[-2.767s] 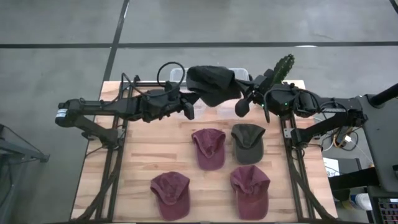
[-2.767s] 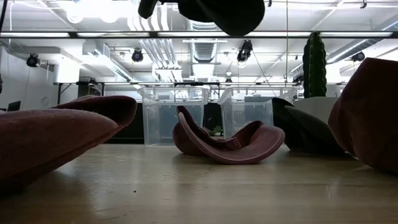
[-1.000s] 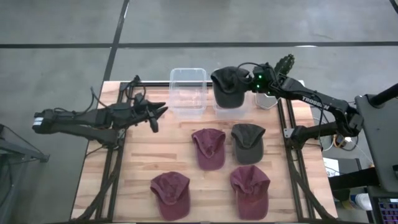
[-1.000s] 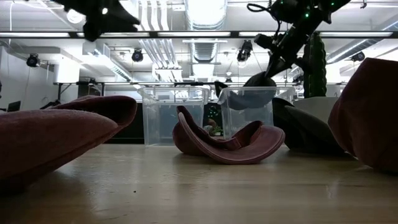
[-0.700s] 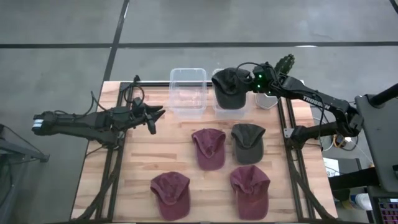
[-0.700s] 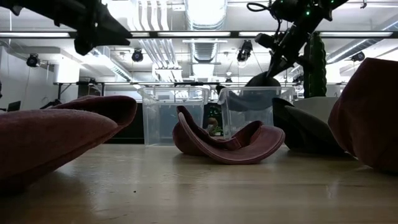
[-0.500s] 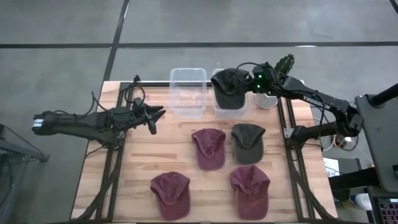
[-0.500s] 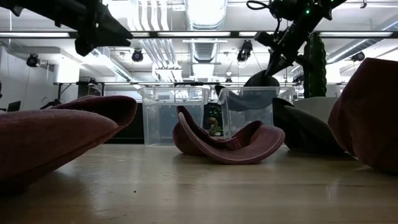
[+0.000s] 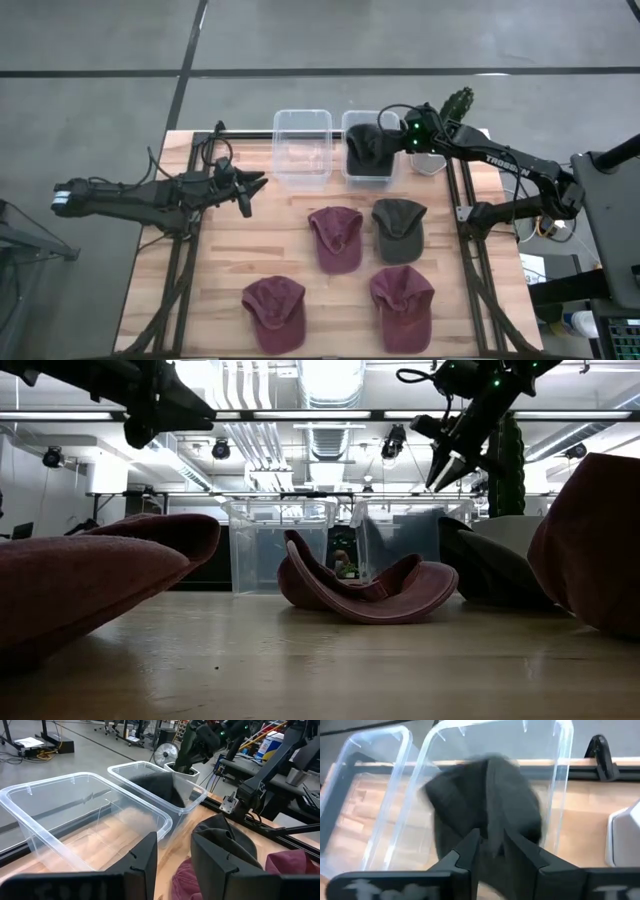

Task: Pick & Place hat
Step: Put the left black cap into the right transparent bin, then put the black cap into the right transparent bin

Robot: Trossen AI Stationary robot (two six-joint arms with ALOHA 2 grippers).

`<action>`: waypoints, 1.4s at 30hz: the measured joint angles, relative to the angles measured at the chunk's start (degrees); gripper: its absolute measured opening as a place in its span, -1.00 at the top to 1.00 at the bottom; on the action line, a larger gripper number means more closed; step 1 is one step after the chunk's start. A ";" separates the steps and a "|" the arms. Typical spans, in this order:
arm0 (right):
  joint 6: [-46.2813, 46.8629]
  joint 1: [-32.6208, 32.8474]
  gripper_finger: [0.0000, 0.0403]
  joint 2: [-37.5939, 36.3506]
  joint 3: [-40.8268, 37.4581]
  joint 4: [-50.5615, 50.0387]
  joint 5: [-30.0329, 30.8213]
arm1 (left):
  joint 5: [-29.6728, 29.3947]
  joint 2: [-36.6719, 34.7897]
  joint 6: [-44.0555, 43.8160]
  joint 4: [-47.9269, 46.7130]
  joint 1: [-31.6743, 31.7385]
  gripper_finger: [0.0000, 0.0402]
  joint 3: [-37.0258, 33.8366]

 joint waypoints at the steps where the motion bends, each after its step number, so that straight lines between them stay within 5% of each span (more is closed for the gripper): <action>1: -0.01 0.00 0.56 0.00 0.00 -0.47 -0.05 | 0.12 0.00 0.00 0.02 0.00 0.45 0.00; 11: -6.36 0.83 0.50 -0.45 2.98 -2.41 -2.94 | 0.34 0.26 0.11 0.14 0.00 0.45 0.00; 18: -10.89 7.98 0.60 -0.92 10.84 -20.49 -11.16 | 1.97 0.28 0.10 -0.38 0.04 0.45 0.00; 29: 5.41 29.92 0.71 -1.01 15.75 -56.22 -11.37 | 1.93 0.73 -2.25 -0.15 0.02 0.45 -2.01; 35: 13.80 37.55 0.63 -2.58 12.35 -54.24 -11.35 | 1.97 1.18 -4.39 -0.21 0.02 0.45 -2.69; 42: 18.13 39.28 0.33 -4.53 5.04 -54.09 -11.30 | 2.07 1.27 -4.32 0.59 -0.02 0.45 -2.51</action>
